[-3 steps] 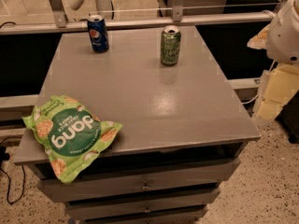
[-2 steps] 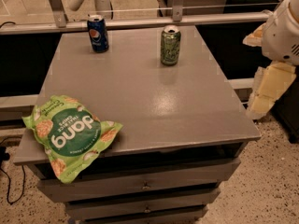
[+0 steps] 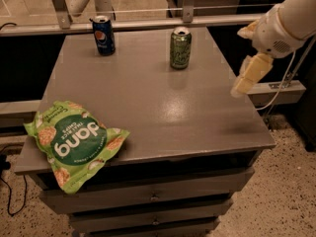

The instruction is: Knock green can over

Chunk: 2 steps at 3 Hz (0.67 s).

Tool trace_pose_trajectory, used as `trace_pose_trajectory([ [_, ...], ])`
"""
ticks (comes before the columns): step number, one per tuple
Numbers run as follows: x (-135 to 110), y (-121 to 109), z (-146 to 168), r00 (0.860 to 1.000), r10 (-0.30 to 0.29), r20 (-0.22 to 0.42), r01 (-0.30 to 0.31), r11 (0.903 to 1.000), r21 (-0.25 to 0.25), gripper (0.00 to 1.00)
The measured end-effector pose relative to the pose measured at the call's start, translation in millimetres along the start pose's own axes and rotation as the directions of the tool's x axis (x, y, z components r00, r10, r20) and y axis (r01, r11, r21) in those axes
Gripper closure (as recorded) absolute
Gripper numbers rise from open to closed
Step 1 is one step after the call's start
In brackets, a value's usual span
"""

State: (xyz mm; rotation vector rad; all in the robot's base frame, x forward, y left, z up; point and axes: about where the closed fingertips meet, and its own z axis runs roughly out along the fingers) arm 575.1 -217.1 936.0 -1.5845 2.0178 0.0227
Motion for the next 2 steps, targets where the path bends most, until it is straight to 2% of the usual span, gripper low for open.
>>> trace_pose_trajectory([
  [1, -16.7, -35.7, 41.6, 0.991, 0.047, 0.129, -0.047, 0.9989, -0.005, 0.00],
  [2, -41.4, -57.0, 78.2, 0.962, 0.105, 0.251, -0.099, 0.9945, -0.033, 0.00],
])
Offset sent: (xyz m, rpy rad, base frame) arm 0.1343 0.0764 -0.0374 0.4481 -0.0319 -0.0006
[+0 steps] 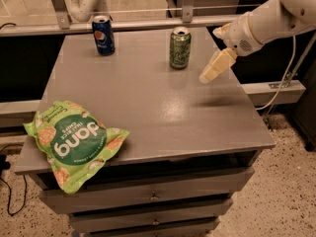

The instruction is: Knock green can over

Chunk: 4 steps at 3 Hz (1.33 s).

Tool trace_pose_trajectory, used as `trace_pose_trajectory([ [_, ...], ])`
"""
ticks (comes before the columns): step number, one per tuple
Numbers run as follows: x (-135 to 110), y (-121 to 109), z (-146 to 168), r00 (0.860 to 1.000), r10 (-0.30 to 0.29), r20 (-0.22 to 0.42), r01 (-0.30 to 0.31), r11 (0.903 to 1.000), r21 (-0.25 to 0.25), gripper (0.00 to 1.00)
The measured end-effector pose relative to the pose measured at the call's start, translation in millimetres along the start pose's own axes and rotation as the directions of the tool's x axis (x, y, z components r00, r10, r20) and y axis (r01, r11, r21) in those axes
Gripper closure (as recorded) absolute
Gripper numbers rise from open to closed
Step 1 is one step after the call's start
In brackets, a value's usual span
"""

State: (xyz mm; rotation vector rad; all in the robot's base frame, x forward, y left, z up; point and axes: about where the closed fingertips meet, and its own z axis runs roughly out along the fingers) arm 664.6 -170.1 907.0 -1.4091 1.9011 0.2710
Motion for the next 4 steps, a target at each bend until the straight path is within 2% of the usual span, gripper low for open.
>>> trace_pose_trajectory([
  [1, -10.9, -11.8, 33.1, 0.991, 0.059, 0.120, -0.057, 0.9983, -0.014, 0.00],
  [2, -15.1, -17.8, 54.9, 0.964, 0.122, 0.236, -0.115, 0.9925, -0.040, 0.00],
  [3, -23.5, -17.9, 65.1, 0.927, 0.164, 0.338, -0.146, 0.9862, -0.078, 0.00],
  [4, -39.8, -9.3, 68.6, 0.887, 0.183, 0.425, -0.137, 0.9811, -0.136, 0.00],
])
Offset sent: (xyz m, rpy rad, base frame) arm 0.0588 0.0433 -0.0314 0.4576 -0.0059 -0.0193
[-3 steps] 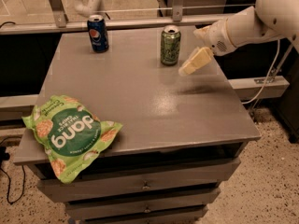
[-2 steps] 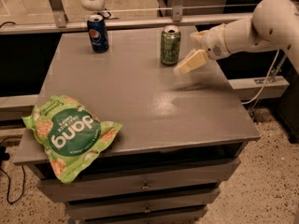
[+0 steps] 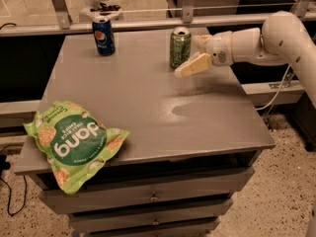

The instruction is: Knock green can over

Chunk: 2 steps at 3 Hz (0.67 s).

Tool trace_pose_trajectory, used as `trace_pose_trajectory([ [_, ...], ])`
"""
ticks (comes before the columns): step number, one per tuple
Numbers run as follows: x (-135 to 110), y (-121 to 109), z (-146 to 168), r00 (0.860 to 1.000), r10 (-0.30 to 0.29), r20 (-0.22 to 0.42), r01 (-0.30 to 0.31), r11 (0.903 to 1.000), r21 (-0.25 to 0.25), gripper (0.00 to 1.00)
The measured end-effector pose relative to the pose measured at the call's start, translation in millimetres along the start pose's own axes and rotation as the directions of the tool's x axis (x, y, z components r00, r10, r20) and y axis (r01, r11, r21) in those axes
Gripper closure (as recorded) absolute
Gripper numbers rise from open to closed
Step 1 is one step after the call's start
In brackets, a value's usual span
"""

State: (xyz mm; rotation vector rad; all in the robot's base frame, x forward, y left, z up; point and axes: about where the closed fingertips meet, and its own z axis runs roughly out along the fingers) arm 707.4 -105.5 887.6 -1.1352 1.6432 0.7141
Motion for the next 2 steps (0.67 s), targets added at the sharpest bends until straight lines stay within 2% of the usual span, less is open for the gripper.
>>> trace_pose_trajectory([
  [1, -19.3, 17.9, 7.0, 0.997, 0.018, 0.069, -0.013, 0.9968, -0.079, 0.00],
  [2, -39.8, 49.1, 14.3, 0.991, 0.048, 0.123, -0.023, 0.9804, -0.196, 0.00],
])
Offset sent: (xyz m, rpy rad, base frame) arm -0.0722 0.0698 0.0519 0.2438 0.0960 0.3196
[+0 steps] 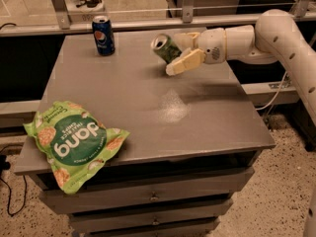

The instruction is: Knock green can over

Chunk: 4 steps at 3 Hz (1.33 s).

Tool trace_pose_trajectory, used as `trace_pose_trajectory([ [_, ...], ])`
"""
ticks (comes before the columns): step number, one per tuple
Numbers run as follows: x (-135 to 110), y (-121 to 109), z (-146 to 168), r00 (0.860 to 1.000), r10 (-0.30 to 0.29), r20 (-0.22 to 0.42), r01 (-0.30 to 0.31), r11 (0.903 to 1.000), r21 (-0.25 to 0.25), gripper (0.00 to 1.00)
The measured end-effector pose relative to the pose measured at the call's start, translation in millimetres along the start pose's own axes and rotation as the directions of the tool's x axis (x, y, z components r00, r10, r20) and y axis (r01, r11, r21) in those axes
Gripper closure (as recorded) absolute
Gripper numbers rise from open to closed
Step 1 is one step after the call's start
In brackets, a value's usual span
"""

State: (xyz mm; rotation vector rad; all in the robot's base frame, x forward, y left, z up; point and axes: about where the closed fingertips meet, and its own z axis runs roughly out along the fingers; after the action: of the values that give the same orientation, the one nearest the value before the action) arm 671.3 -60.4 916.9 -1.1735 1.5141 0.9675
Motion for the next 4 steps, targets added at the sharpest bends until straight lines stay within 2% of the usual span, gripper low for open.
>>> trace_pose_trajectory([
  [1, -12.3, 41.8, 15.0, 0.999, 0.024, 0.040, -0.018, 0.9899, -0.140, 0.00],
  [2, -16.4, 62.9, 16.2, 0.998, 0.034, 0.048, -0.024, 0.9798, -0.198, 0.00],
  [3, -16.3, 62.7, -2.5, 0.999, 0.018, 0.038, -0.011, 0.9853, -0.171, 0.00],
  [4, -13.7, 49.9, -51.1, 0.999, -0.031, 0.006, 0.032, 0.9971, -0.070, 0.00],
])
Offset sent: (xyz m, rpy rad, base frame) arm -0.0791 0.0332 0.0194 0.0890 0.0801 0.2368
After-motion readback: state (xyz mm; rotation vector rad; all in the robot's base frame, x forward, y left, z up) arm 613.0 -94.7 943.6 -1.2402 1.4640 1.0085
